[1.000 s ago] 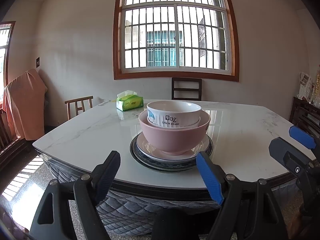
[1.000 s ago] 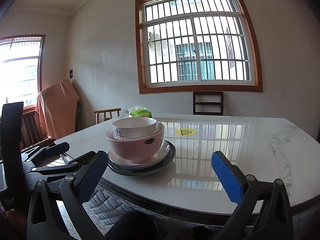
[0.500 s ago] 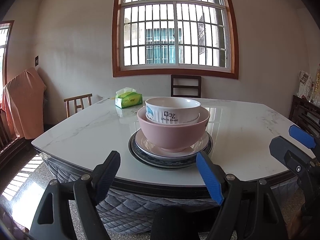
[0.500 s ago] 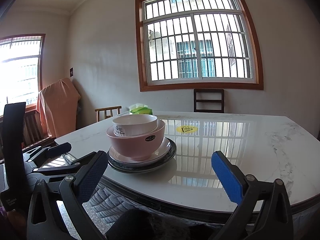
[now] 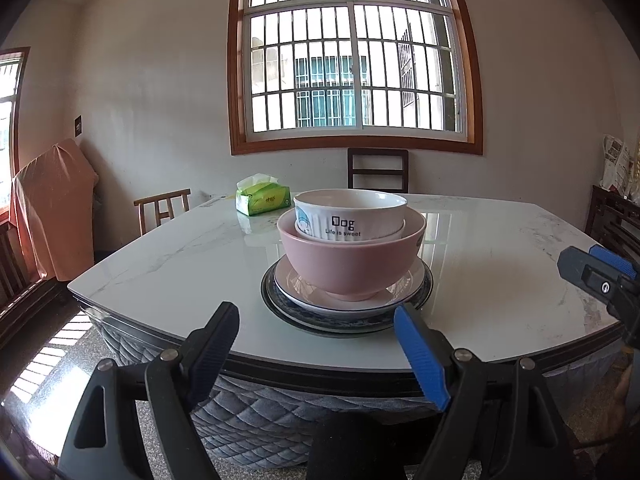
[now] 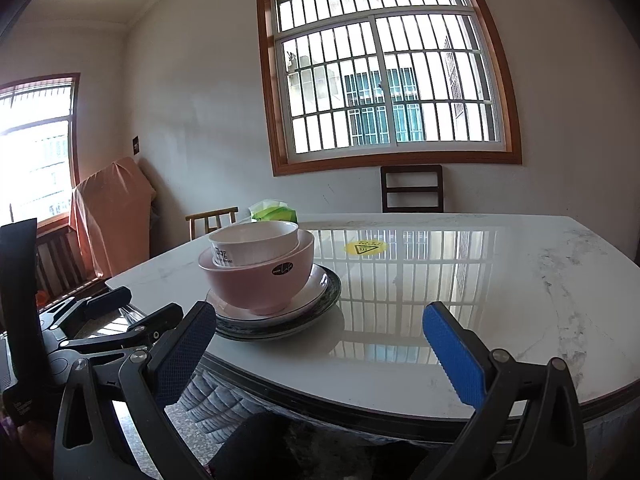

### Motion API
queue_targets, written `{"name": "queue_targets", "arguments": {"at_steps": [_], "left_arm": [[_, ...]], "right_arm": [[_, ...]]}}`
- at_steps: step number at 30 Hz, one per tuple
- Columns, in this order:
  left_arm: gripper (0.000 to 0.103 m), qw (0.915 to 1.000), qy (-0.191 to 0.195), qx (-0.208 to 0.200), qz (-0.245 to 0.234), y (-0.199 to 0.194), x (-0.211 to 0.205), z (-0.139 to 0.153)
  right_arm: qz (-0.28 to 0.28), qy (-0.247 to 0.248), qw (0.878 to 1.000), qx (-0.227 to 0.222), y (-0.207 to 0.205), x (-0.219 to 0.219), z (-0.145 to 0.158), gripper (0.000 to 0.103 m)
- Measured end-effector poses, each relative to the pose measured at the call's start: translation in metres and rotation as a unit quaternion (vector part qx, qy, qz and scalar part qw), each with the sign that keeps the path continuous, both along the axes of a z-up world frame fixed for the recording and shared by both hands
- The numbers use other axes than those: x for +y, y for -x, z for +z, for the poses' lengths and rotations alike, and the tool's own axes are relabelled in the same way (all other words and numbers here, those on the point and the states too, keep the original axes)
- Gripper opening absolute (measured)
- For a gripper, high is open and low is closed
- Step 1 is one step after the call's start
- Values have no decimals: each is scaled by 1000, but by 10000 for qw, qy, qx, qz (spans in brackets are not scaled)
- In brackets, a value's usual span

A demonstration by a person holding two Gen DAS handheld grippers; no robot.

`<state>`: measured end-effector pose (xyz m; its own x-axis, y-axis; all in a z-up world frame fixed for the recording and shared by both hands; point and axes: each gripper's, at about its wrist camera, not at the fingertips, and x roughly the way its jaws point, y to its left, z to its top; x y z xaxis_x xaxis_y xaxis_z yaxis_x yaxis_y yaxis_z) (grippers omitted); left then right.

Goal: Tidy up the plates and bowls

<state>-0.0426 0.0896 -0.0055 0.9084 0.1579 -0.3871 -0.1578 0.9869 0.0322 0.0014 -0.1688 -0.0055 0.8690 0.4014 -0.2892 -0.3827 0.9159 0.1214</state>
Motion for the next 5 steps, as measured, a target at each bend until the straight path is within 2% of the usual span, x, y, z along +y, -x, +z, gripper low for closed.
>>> {"name": "queue_targets", "arguments": {"at_steps": [2, 5], "left_arm": [[82, 9998, 129, 102, -66, -3, 3, -1], [83, 9998, 52, 198, 68, -7, 3, -2]], "right_arm": [[-138, 14, 9998, 137, -15, -15, 1, 103], [-406, 239, 9960, 756, -56, -44, -3, 103]]}}
